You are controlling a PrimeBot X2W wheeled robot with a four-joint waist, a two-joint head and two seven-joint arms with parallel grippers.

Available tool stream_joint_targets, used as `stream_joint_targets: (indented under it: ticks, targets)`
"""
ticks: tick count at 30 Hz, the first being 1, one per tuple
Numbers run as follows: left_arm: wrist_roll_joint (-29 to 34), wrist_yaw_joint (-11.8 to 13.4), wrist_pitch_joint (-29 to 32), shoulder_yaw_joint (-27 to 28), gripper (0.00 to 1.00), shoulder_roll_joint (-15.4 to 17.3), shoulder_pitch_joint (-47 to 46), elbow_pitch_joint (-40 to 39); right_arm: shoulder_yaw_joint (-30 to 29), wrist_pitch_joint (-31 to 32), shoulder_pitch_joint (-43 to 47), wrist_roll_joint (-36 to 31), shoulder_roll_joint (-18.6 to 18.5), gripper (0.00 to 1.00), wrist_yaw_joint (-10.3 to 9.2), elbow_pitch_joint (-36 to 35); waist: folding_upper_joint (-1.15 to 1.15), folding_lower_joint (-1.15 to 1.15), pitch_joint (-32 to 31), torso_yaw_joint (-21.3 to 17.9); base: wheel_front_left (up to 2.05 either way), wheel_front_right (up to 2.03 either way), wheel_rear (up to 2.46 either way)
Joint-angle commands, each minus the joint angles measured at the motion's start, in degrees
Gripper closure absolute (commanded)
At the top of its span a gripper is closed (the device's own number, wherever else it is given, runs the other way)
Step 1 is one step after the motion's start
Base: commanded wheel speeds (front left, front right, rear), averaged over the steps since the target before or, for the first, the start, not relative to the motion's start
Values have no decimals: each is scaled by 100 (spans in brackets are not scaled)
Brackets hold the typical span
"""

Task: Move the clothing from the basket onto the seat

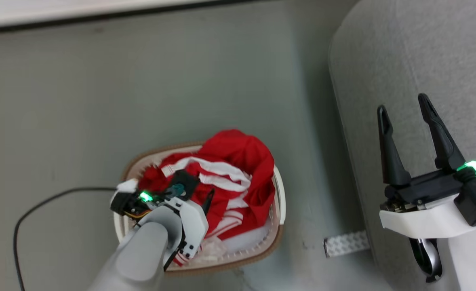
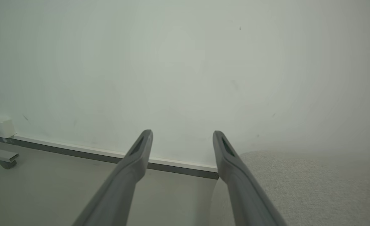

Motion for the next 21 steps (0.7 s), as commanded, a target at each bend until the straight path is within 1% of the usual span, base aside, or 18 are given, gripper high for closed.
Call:
stream_joint_targets:
  ticks: [1, 5, 9, 15, 18, 21]
  targets:
    - [121, 37, 219, -85, 0, 51, -129, 248, 50, 4, -124, 10, 29, 0, -12, -87, 0, -1, 612, -163, 0, 0, 0]
    - [316, 69, 772, -290, 0, 83, -457, 793, 122, 3, -259, -7, 72, 0, -12, -227, 0, -1, 873, -200, 0, 0, 0]
    - [430, 152, 1113, -423, 0, 116, -679, 1153, 164, 4, -339, 21, 105, 0, -12, -319, 0, -1, 1033, -260, 0, 0, 0]
    - [550, 205, 1441, -565, 0, 180, -954, 1475, 221, 4, -376, 119, 137, 0, -12, -524, 0, -1, 1293, -347, 0, 0, 0]
    - [606, 309, 1566, -614, 0, 304, -1054, 1624, 298, 4, -409, 135, 143, 0, -12, -619, 0, -1, 1463, -440, 0, 0, 0]
    - [629, 406, 1535, -655, 0, 377, -1139, 1684, 359, 4, -421, 191, 147, 0, -12, -700, 0, -1, 1614, -500, 0, 0, 0]
